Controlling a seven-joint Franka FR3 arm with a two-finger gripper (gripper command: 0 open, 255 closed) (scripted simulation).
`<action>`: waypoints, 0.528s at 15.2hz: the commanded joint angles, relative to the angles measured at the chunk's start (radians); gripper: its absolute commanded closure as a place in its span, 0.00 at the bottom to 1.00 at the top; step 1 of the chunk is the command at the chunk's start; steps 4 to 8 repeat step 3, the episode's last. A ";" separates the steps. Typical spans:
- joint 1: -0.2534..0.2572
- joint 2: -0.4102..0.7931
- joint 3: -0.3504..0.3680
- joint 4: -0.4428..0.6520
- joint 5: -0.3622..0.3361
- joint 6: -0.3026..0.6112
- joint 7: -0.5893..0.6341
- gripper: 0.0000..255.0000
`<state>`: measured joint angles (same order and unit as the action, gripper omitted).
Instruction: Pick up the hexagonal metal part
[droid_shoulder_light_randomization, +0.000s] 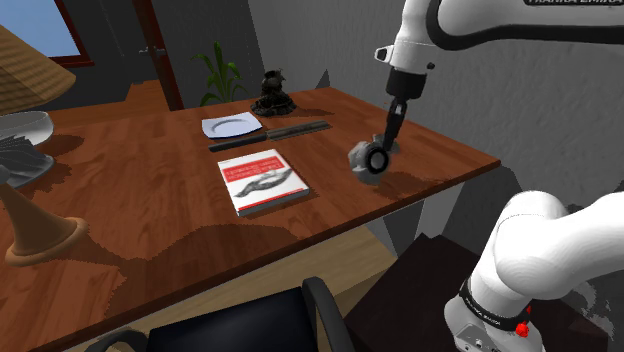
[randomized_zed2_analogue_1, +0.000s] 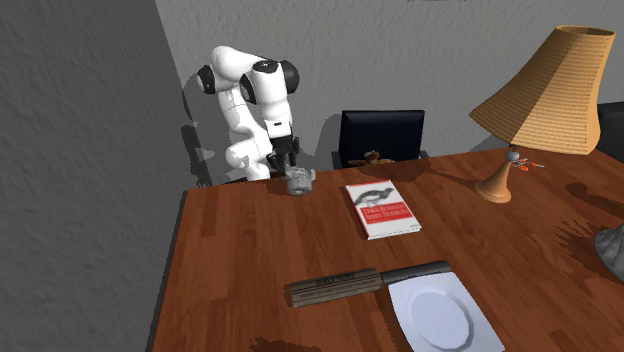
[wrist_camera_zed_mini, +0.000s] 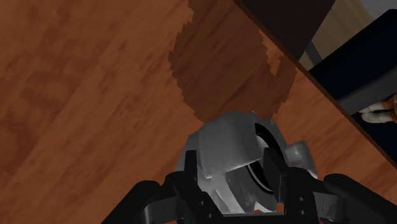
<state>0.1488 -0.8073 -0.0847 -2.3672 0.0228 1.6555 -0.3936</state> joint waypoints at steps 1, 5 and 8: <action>0.001 0.006 0.001 0.031 0.001 -0.024 0.002 1.00; 0.001 0.007 0.001 0.033 0.001 -0.026 0.002 1.00; 0.001 0.007 0.001 0.033 0.001 -0.026 0.002 1.00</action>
